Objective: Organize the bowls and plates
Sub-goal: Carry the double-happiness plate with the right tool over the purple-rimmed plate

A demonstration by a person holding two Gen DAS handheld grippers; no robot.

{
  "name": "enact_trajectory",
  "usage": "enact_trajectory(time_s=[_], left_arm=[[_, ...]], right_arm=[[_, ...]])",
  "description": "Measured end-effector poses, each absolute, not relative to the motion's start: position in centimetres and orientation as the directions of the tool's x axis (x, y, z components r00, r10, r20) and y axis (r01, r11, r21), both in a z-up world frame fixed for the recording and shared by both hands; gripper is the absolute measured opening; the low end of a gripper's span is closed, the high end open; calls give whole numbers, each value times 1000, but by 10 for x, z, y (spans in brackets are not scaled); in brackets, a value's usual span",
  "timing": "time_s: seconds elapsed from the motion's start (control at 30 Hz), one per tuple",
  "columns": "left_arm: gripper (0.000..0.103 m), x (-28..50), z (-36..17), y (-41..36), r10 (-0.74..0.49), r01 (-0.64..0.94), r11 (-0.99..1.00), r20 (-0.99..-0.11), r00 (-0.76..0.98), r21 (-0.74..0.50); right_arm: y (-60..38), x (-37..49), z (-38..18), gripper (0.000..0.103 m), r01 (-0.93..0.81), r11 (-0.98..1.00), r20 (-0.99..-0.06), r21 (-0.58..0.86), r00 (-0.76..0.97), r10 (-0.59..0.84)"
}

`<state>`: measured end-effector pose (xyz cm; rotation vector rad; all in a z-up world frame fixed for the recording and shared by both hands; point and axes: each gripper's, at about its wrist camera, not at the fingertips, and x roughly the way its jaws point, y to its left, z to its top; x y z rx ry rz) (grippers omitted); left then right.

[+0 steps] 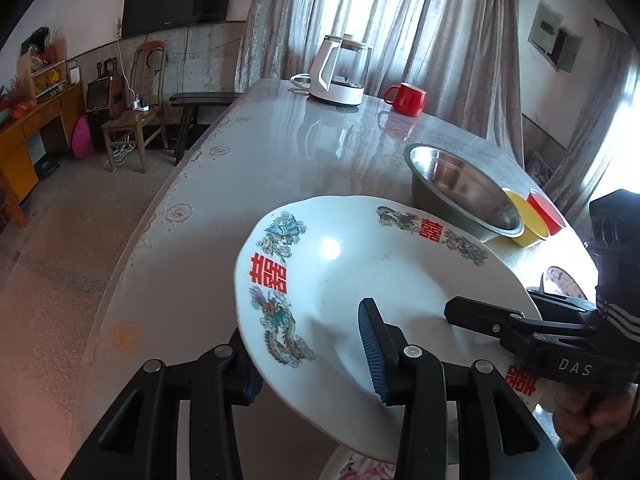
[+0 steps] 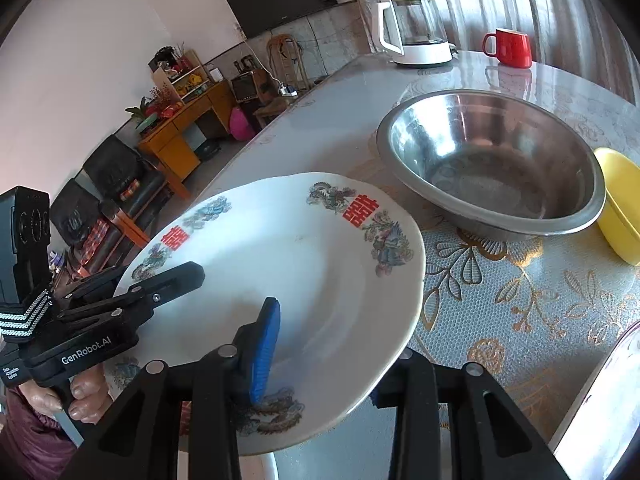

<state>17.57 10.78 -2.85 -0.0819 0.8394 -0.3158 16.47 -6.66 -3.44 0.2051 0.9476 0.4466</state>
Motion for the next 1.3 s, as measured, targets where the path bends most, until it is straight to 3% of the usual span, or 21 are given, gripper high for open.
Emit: enact_trajectory(time_s=[0.77,1.3], left_arm=[[47,94,26,42,-408,375,908,-601,687,-188],[51,54,6,-88,-546,560,797,-668,506,-227]], right_arm=[[-115,83,22,36,-286,901,-619,325,656,431],[-229,-7,9,36,-43,954,-668,298,704,240]])
